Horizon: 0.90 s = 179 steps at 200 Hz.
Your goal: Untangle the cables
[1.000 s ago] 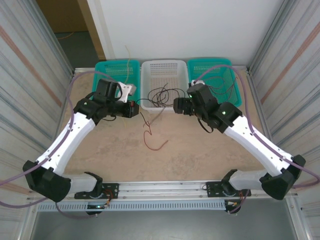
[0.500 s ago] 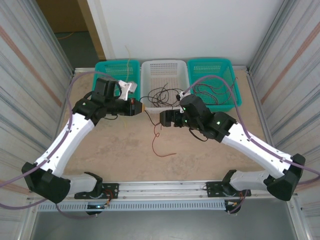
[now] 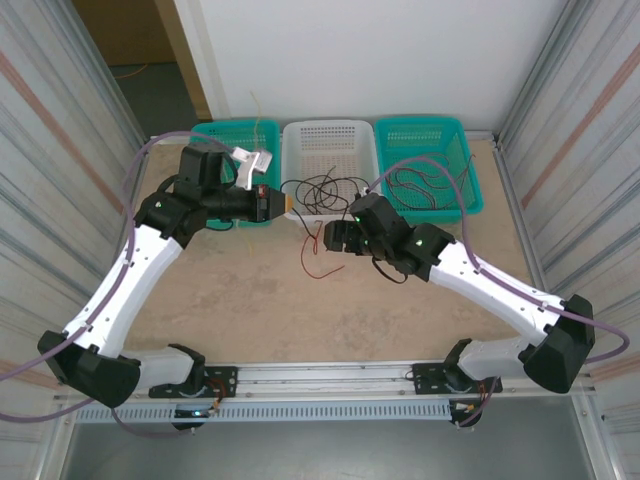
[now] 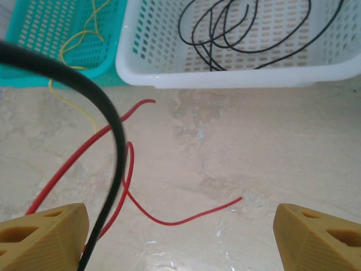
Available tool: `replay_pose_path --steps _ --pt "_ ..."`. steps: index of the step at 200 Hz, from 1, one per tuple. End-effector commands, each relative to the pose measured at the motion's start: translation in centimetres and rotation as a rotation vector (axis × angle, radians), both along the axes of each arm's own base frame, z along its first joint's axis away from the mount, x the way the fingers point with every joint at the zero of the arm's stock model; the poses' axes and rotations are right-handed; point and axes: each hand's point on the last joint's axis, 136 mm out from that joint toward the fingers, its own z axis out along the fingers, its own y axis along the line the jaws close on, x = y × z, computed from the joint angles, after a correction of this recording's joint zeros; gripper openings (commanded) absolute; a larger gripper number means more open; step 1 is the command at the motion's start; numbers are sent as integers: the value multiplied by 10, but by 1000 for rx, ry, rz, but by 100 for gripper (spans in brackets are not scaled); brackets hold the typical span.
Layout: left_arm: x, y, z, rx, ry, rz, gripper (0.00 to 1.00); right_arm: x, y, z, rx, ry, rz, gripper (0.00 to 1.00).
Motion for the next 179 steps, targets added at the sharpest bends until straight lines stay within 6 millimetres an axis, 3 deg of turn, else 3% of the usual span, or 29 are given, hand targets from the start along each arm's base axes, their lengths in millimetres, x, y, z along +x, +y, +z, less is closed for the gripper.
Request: replay_pose_path --steps 1,42,85,137,157,179 --pt "-10 0 28 -64 -35 -19 0 4 0 0 31 3 -29 81" --pt "-6 0 50 -123 -53 -1 0 -1 0 -11 24 18 -26 79" --pt "3 7 55 -145 -48 53 0 -29 7 21 79 -141 55 92" --pt "10 13 57 -171 -38 126 0 -65 27 50 140 -264 173 97" --pt "10 13 60 -190 -27 135 0 -61 40 53 113 -273 180 96" --pt "9 14 62 -190 -23 140 0 -47 42 51 31 -276 124 85"
